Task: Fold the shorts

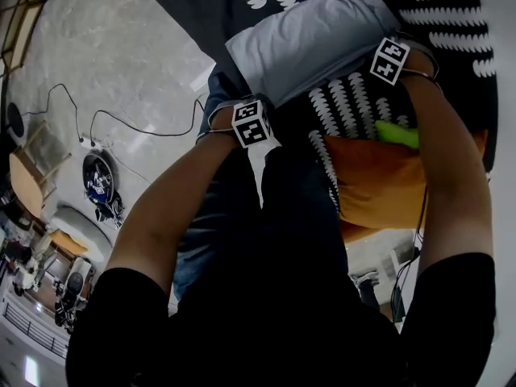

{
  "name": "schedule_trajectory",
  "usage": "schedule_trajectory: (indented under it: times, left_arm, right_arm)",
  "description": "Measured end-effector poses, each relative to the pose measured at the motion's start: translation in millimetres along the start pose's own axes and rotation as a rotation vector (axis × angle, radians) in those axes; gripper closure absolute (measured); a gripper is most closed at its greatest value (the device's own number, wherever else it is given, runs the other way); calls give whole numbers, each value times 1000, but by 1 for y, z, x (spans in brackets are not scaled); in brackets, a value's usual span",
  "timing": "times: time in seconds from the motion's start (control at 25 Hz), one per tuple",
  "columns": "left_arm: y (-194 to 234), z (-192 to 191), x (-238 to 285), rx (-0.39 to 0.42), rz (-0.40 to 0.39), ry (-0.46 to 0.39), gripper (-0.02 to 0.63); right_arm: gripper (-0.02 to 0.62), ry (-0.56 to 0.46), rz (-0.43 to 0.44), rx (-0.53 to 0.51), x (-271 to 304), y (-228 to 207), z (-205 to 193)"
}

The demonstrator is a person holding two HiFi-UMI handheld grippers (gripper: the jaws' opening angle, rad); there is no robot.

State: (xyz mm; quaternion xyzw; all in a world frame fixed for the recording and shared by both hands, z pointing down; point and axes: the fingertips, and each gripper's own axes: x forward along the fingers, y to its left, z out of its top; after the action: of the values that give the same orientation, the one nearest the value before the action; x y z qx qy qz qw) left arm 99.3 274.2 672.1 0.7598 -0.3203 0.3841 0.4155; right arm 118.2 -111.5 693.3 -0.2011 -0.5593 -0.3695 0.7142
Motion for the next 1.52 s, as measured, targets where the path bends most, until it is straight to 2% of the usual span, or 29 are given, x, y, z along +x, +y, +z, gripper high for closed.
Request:
schedule_trajectory:
  times: [0.12, 0.28, 0.36, 0.52, 0.6, 0.76, 0.92, 1.16, 1.44, 1.52]
  left_arm:
    - [-1, 1, -3, -27, -8, 12, 584]
    - [-1, -3, 1, -49, -26, 40, 579]
    - [-3, -6, 5, -61, -50, 60, 504]
    - [-11, -3, -1, -78, -75, 71, 456]
    - [-9, -2, -9, -82, -66, 75, 445]
    - [-2, 4, -39, -98, -53, 60, 437]
    - [14, 39, -76, -102, -22, 32, 433]
    - [49, 108, -141, -126, 9, -38, 428]
    - [88, 182, -228, -150, 60, -153, 408]
    - [100, 198, -254, -135, 62, -178, 402]
  right_arm:
    - [560, -2, 8, 39, -6, 3, -8]
    - [482, -24, 52, 161, -5, 8, -13]
    - [433, -31, 87, 227, -4, 14, -17]
    - [356, -45, 140, 339, -15, 23, -33]
    - [336, -85, 137, 419, -27, 19, -35]
    - [292, -238, 72, 579, -67, -9, -27]
    - [284, -297, 64, 749, -112, -21, -51]
    - [284, -438, 126, 971, -175, -33, -65]
    - [285, -535, 28, 1205, -262, -57, -96]
    - [285, -558, -4, 1287, -289, -65, -108]
